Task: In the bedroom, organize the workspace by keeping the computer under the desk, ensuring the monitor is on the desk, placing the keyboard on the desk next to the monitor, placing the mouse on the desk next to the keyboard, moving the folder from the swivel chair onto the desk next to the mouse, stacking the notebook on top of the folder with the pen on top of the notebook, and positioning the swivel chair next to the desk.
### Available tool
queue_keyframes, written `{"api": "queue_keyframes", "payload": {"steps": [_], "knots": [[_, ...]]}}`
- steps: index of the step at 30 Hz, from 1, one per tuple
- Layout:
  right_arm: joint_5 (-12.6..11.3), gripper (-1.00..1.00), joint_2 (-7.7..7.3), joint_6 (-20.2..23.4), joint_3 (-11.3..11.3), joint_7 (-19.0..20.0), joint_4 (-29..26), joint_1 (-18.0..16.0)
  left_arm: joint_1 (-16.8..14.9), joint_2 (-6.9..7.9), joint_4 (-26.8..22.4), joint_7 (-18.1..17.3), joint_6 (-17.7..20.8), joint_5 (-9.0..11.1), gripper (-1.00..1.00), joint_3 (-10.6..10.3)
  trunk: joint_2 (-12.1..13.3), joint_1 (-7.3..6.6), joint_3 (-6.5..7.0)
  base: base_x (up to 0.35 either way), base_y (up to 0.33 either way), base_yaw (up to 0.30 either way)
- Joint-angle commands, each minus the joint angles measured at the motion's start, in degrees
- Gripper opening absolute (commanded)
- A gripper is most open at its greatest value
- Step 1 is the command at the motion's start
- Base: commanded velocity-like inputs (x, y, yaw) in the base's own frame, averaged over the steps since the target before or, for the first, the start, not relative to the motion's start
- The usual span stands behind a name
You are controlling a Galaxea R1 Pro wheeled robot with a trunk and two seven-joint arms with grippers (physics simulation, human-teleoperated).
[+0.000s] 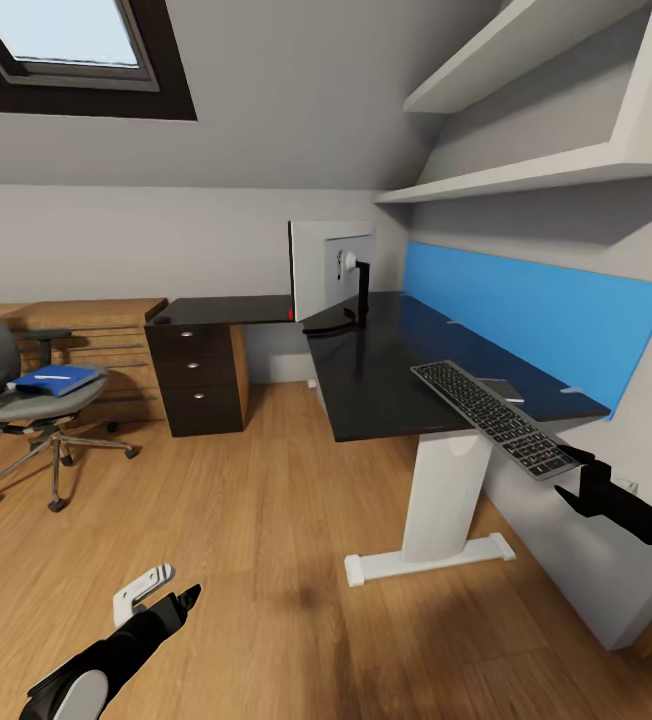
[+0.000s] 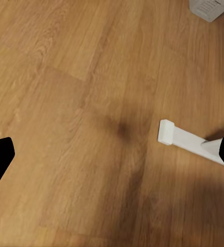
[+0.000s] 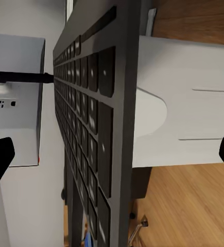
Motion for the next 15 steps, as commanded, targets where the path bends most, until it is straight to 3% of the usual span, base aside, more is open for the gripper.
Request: {"api": "queue_keyframes", "payload": {"steps": [1, 15], "knots": [[0.24, 1.00, -0.02, 0.31, -0.46, 0.05, 0.05, -0.04, -0.02, 0.03, -0.10, 0.53, 0.10, 0.60, 1.00, -0.03, -0.02, -0.01, -0.05, 0.001, 0.000, 0.000], [0.31, 1.00, 0.07, 0.31, -0.46, 0.05, 0.05, -0.04, -0.02, 0.03, -0.10, 0.57, 0.18, 0.67, 1.00, 0.00, -0.02, -0.01, -0.05, 0.069, 0.058, 0.000]]}}
